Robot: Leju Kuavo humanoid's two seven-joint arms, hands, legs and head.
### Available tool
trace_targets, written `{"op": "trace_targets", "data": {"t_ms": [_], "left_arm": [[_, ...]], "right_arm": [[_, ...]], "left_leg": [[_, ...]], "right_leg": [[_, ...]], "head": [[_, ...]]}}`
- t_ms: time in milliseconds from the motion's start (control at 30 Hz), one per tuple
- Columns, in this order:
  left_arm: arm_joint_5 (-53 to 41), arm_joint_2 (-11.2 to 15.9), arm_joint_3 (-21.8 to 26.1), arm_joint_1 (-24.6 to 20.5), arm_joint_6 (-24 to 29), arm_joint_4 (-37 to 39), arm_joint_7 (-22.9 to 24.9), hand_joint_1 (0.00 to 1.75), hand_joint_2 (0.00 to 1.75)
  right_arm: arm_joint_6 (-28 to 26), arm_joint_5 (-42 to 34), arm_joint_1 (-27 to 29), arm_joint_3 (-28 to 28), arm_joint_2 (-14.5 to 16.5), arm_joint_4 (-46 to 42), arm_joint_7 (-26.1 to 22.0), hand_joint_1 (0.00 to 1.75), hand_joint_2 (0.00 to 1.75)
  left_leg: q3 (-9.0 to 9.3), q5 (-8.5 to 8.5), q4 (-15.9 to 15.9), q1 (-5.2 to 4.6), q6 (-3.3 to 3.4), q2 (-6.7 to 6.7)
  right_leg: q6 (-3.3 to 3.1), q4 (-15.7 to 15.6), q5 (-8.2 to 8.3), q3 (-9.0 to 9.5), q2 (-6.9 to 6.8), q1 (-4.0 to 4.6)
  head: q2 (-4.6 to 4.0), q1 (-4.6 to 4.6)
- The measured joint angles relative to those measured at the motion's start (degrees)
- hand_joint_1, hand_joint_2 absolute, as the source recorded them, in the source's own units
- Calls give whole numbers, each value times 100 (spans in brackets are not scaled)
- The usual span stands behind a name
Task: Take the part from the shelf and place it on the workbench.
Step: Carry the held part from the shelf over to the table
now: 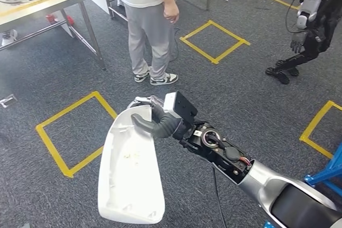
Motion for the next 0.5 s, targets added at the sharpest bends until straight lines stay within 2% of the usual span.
{"op": "trace_targets", "data": {"t_ms": [33,67,133,200,233,300,333,367,400,467,500], "left_arm": [[2,-4,0,-4,-10,0,0,0,175],[3,-7,0,-3,-19,0,-1,0,175],[2,1,0,9,-21,-1,-1,0,175],[-7,11,0,14,-19,-1,-1,0,175],[-13,17,0,7,-18,0,-1,0,175],[-26,16,0,-1,-20,0,-2,0,175],[-31,14,0,6,-25,0,-4,0,175],[-35,11,0,16,-31,0,-9,0,175],[-38,11,0,22,-40,-1,-15,0,175],[-39,19,0,16,-75,-1,-55,0,175],[-35,22,0,4,-102,-1,-99,0,175]], "right_arm": [[5,0,-11,2,2,11,-10,175,175],[9,0,-19,5,5,26,-23,175,175],[10,0,-25,10,14,54,-43,175,175],[10,2,-34,12,28,70,-50,175,175],[11,5,-39,14,37,74,-48,175,175],[11,13,-42,20,45,87,-34,175,175],[10,16,-40,24,46,97,-25,175,175],[8,19,-37,26,46,105,-16,175,175],[5,19,-36,27,46,111,-11,175,175],[-2,19,-39,27,47,115,0,175,175],[-13,18,-43,27,48,115,13,175,175]], "left_leg": [[-22,7,8,-3,-28,-33],[-48,21,10,-3,-62,-67],[-88,43,4,7,-135,-117],[-182,-88,190,6,-195,-10],[-313,-245,462,9,-220,77],[-711,-616,1281,12,-266,202],[-875,-721,1613,16,-283,221],[-938,-717,1742,18,-293,234],[-867,-599,1610,20,-295,248],[-434,-214,790,22,-280,349],[-224,-80,392,8,-251,407]], "right_leg": [[-15,-228,57,110,56,6],[-26,-324,49,159,85,15],[-64,-377,56,195,27,13],[-131,-433,96,215,-47,-11],[-156,-455,109,223,-90,-19],[-178,-458,111,212,-177,-2],[-180,-458,110,208,-221,4],[-181,-457,108,206,-263,6],[-178,-456,105,210,-301,5],[-155,-451,90,226,-367,7],[-133,-443,77,228,-393,20]], "head": [[0,-1],[0,-8],[0,-13],[0,-48],[0,-76],[0,-127],[0,-134],[0,-139],[0,-144],[0,-155],[0,-165]]}}
